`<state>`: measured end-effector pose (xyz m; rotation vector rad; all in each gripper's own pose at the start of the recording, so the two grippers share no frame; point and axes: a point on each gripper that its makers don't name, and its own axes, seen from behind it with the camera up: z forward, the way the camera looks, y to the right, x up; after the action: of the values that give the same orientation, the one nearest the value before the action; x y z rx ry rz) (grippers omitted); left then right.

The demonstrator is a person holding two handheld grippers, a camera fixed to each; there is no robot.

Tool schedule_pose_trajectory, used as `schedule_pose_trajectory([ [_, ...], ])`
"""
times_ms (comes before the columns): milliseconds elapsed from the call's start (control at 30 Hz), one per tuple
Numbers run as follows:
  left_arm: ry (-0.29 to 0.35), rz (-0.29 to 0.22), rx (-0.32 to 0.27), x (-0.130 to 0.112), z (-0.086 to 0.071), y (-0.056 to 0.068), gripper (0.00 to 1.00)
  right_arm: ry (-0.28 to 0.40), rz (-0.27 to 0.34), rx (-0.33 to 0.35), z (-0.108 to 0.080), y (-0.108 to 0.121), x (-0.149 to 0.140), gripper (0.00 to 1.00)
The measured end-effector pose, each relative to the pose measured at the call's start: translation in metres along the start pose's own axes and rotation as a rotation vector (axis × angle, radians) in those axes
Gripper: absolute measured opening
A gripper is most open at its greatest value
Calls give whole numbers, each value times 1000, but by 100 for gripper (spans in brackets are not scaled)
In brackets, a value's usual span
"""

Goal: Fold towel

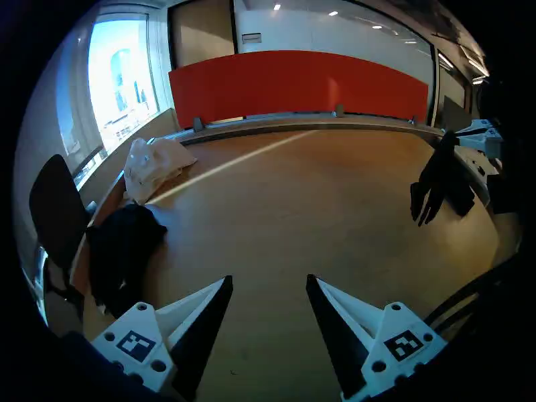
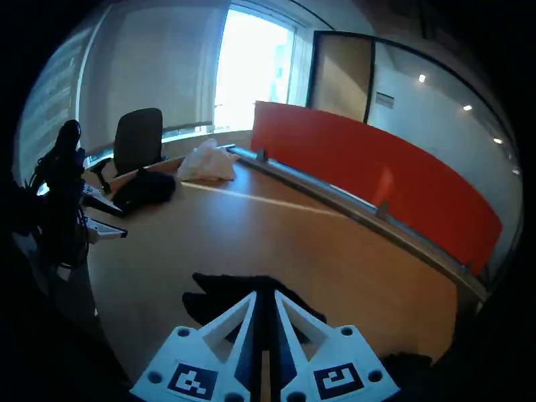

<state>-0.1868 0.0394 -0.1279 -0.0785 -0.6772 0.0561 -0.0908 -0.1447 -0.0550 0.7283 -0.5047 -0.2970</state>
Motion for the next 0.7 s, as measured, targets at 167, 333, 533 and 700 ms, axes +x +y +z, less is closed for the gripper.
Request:
schedule_pose_trajectory([
  [167,4,0,0,4,2,0,81,3,2,-19,-7,19,4,5],
  [333,5,2,-1,8,4,0,81,2,5,-48,-15,46,6,5],
  [533,7,5,-3,13,8,0,81,-10,16,-93,-26,87,3,5],
  [700,8,6,-5,16,10,1,81,-19,40,-131,-35,122,-4,5],
])
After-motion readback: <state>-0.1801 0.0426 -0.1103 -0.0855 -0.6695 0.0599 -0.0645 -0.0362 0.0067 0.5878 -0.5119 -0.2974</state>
